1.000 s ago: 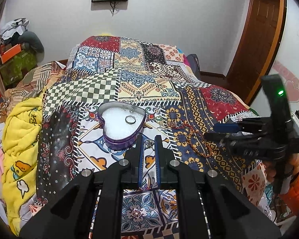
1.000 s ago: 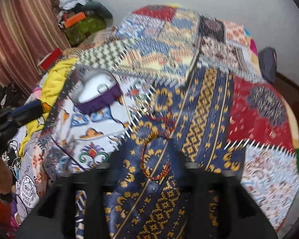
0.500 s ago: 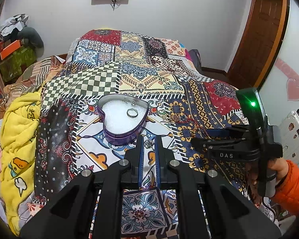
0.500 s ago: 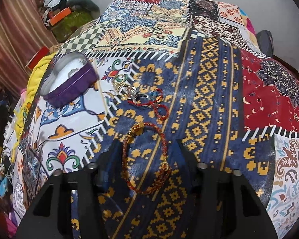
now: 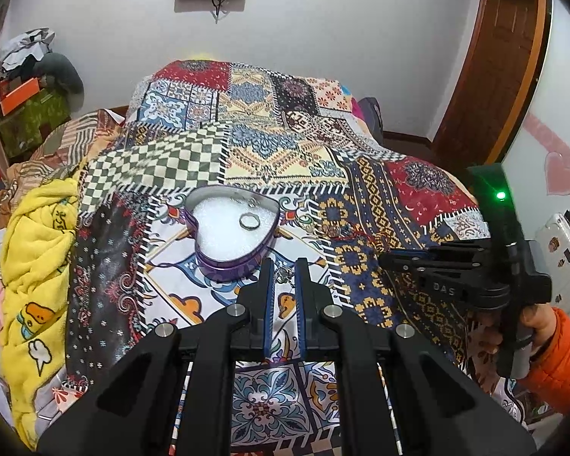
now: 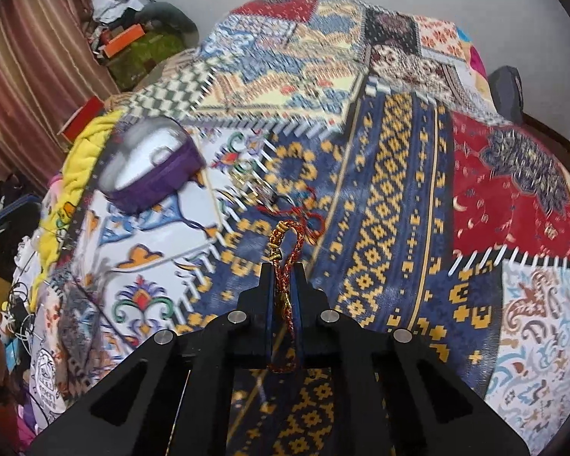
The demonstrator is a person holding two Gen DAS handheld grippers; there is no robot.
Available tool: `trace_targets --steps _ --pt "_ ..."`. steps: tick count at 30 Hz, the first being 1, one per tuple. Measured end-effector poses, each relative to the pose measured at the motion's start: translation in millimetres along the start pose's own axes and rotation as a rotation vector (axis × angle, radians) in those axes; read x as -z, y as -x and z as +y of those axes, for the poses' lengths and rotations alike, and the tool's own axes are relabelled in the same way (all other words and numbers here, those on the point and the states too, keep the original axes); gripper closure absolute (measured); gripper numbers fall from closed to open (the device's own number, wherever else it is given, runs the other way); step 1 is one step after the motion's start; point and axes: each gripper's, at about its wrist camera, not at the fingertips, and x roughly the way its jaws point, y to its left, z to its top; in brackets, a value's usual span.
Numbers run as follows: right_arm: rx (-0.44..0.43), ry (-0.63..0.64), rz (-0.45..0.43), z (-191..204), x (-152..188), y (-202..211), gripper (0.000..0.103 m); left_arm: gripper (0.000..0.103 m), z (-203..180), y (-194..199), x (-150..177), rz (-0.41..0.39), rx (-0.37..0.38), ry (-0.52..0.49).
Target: Organize jewelry
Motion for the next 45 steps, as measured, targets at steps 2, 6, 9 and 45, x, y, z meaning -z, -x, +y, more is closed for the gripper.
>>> trace_targets --steps 2,6,9,45 --pt "-0.006 0.006 -0.019 4.0 -3.0 7.2 0.096 0.094 1.1 4.2 -2.1 -0.012 -0.007 0.001" --pt "-0.023 0.033 -0.069 18.2 -16.0 21.9 0.096 0.094 5.3 13.2 -9.5 -0.041 -0.02 0.001" --pt "-0.031 0.059 -0.101 29.7 -25.6 27.6 0.096 0.094 10.1 18.3 -16.3 -0.066 -0.038 -0.002" --pt "-0.186 0.133 -0.005 98.8 -85.7 -61.3 0.096 0.094 86.1 -87.1 -71.2 0.059 0.042 0.065"
